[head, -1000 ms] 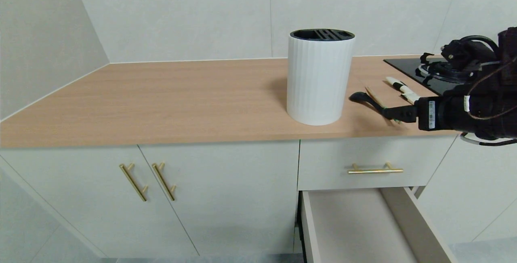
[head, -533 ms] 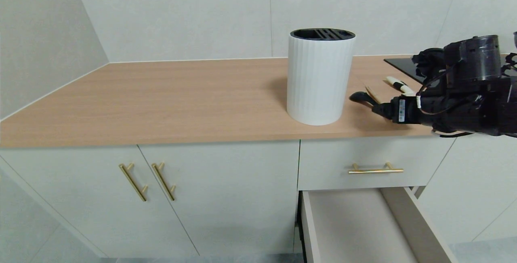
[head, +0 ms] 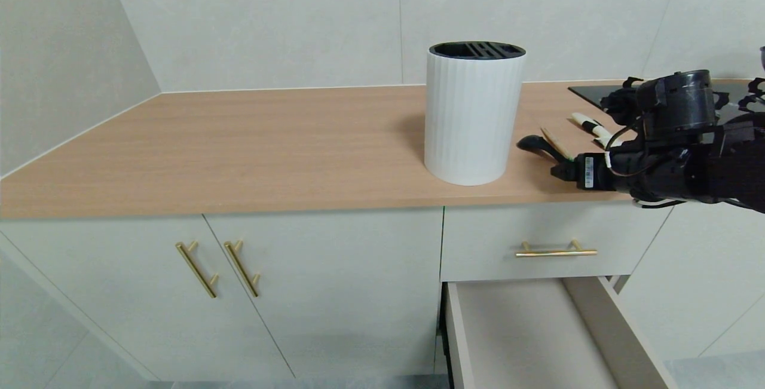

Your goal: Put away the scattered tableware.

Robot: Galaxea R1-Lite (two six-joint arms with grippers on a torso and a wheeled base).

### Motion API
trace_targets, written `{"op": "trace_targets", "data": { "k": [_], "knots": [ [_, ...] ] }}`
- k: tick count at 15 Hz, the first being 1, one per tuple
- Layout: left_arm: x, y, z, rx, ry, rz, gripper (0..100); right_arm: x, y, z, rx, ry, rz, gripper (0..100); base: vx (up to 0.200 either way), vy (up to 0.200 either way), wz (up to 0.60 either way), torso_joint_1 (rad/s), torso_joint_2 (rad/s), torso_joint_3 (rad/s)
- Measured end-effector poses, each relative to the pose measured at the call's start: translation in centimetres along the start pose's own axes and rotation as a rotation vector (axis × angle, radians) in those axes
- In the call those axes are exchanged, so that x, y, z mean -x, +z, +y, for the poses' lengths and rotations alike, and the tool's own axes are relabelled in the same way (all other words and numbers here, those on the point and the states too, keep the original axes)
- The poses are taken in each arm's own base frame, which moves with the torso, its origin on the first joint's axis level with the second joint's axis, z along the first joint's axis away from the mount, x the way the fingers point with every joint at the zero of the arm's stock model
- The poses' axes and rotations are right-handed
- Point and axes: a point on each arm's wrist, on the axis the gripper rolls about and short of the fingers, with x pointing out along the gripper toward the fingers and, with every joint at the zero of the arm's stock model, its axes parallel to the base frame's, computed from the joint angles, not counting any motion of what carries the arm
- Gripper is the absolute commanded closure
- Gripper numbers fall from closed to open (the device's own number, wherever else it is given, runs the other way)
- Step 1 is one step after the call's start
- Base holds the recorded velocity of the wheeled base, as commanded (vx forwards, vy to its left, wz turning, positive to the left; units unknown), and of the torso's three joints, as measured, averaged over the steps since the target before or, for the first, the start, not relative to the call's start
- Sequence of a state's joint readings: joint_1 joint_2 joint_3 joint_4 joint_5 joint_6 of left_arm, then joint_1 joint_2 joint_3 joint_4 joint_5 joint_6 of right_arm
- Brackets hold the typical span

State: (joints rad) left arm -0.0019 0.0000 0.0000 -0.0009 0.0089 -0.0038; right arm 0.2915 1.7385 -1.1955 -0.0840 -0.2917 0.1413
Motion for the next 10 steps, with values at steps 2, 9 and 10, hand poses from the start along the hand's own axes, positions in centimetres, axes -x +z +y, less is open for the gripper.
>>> {"op": "trace_targets", "data": {
  "k": [2, 9, 10],
  "knots": [
    [0.00, 0.00, 0.00, 0.000, 0.000, 0.000, 0, -0.05, -0.04, 0.01, 0.001, 0.000, 0.002, 0, 0.000, 0.000, 0.00, 0.000, 0.00, 0.000],
    [0.00, 0.00, 0.00, 0.000, 0.000, 0.000, 0, -0.13, -0.24, -0.02, 0.005, -0.002, 0.012, 100, 0.000, 0.000, 0.00, 0.000, 0.00, 0.000],
    [0.00, 0.00, 0.00, 0.000, 0.000, 0.000, 0, -0.11, -0.25, 0.00, 0.005, -0.001, 0.012, 100, 0.000, 0.000, 0.00, 0.000, 0.00, 0.000]
  ]
}}
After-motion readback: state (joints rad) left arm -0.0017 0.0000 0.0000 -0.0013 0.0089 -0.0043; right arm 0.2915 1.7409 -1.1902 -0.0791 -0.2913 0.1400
